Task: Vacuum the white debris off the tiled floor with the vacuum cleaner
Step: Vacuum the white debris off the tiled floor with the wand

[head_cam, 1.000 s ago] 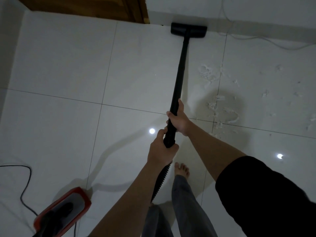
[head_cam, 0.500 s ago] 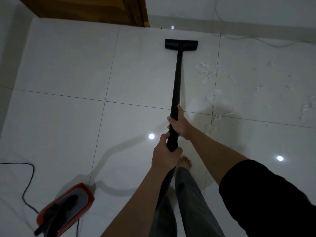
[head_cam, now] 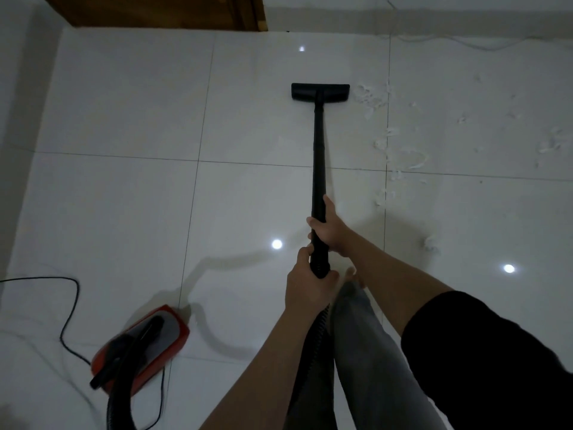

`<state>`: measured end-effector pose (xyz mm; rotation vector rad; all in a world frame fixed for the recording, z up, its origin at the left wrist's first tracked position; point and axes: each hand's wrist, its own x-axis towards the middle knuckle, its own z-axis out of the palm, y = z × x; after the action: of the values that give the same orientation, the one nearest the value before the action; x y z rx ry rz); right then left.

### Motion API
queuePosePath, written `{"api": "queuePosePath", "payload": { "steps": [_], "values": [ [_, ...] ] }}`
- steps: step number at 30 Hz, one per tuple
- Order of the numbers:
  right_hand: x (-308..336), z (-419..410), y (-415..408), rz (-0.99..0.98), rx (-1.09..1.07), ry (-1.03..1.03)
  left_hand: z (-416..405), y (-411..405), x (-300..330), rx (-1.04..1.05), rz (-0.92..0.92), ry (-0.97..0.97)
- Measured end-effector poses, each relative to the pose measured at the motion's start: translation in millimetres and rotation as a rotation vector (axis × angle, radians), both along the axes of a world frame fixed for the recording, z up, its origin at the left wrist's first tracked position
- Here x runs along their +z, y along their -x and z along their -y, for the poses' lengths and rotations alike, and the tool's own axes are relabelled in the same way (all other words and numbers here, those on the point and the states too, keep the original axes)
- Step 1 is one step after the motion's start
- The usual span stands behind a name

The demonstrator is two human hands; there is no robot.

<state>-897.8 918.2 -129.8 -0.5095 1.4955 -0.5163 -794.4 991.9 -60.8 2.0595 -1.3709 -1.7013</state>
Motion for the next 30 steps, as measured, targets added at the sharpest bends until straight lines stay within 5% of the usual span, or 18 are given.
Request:
{"api": "queuePosePath", "payload": {
  "steps": [30],
  "values": [
    [12,-334,-103,0.011,0.053,-0.040,-335,-105,11,0.026,-0.005,-0.031]
  ]
}}
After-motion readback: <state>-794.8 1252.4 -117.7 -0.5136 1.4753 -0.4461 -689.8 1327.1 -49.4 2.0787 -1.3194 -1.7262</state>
